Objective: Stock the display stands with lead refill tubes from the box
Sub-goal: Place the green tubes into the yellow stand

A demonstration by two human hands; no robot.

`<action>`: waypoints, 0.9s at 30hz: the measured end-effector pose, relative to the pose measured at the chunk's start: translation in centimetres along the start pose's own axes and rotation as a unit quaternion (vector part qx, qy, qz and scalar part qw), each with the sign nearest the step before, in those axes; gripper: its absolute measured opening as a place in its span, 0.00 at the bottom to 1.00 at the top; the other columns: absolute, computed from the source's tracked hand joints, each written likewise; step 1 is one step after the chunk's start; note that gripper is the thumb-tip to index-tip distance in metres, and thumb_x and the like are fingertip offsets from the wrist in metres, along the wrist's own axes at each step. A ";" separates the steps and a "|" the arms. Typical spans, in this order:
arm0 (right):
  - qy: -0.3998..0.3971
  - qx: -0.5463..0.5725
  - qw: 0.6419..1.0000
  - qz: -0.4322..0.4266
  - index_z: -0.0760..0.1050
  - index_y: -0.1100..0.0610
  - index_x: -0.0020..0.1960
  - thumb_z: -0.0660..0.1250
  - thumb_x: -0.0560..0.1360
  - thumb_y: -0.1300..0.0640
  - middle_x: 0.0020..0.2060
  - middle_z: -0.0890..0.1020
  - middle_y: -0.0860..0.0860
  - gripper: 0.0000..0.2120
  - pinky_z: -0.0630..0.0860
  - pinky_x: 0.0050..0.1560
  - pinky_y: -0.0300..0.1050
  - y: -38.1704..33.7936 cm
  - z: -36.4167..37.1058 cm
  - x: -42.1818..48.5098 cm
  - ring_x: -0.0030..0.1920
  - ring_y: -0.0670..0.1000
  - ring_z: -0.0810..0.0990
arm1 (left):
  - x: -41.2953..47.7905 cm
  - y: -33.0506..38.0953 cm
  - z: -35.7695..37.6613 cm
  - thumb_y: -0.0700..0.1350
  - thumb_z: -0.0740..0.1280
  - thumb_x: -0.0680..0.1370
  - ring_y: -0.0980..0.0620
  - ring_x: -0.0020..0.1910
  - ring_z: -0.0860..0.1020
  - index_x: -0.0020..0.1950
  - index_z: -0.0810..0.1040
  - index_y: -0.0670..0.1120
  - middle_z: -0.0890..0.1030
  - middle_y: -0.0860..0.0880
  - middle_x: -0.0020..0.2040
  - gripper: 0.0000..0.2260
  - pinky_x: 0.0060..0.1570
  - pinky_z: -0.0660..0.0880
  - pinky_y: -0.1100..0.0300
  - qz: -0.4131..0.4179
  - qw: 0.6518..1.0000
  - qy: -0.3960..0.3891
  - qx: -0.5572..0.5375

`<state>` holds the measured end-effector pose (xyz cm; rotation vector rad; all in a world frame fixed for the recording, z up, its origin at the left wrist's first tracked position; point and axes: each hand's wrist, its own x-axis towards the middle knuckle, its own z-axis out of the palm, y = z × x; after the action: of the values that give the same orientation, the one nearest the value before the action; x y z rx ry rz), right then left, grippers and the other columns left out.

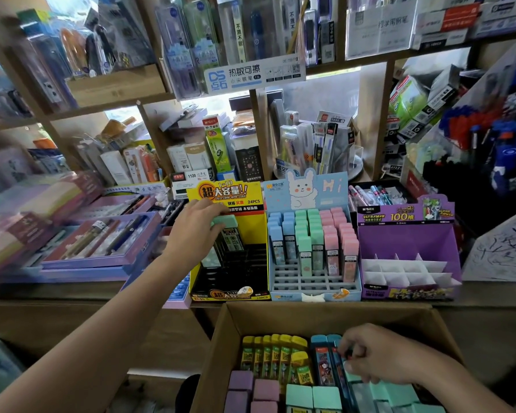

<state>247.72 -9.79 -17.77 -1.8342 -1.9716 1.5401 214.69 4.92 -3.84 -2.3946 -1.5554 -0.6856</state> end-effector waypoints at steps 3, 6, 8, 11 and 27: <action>-0.002 0.001 1.000 0.004 0.78 0.45 0.59 0.72 0.79 0.50 0.42 0.88 0.48 0.10 0.83 0.48 0.42 -0.1 -0.1 0.0 0.42 0.44 0.86 | 0.0 0.4 0.1 0.41 0.71 0.78 0.41 0.52 0.79 0.54 0.81 0.44 0.84 0.46 0.50 0.06 0.52 0.74 0.48 0.004 1.000 0.005 0.022; 0.000 -0.001 1.000 0.004 0.78 0.46 0.60 0.72 0.79 0.50 0.43 0.88 0.49 0.11 0.82 0.48 0.42 -0.2 -0.1 -0.1 0.42 0.44 0.86 | -0.2 0.6 0.4 0.41 0.69 0.80 0.40 0.52 0.79 0.53 0.83 0.43 0.85 0.45 0.50 0.05 0.52 0.73 0.48 0.011 0.999 0.011 0.038; 0.005 -0.003 1.000 -0.001 0.78 0.46 0.60 0.72 0.79 0.51 0.43 0.87 0.50 0.10 0.81 0.43 0.39 -0.2 0.0 -0.2 0.41 0.43 0.85 | -0.3 0.6 0.6 0.40 0.68 0.80 0.40 0.52 0.78 0.53 0.84 0.42 0.85 0.44 0.50 0.06 0.52 0.74 0.47 0.013 0.999 0.019 0.037; 0.009 -0.003 1.000 -0.002 0.78 0.47 0.60 0.72 0.79 0.51 0.43 0.87 0.50 0.10 0.79 0.42 0.36 -0.3 -0.1 -0.3 0.41 0.43 0.85 | -0.4 0.6 0.5 0.39 0.70 0.79 0.40 0.52 0.76 0.54 0.84 0.42 0.83 0.44 0.51 0.06 0.53 0.73 0.47 0.006 0.999 0.025 0.039; 0.073 -0.066 0.994 -0.050 0.76 0.47 0.65 0.72 0.79 0.49 0.43 0.84 0.47 0.16 0.77 0.43 0.38 -3.5 1.4 -2.8 0.41 0.41 0.82 | -9.4 6.8 -3.5 0.41 0.70 0.78 0.62 0.48 0.77 0.59 0.81 0.51 0.80 0.57 0.49 0.11 0.46 0.74 0.72 -0.104 0.974 -0.004 -0.202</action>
<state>245.10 -12.08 -14.61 -1.8040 -2.1081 1.2389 216.75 -7.00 -4.84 -2.5249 -1.8386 -1.1341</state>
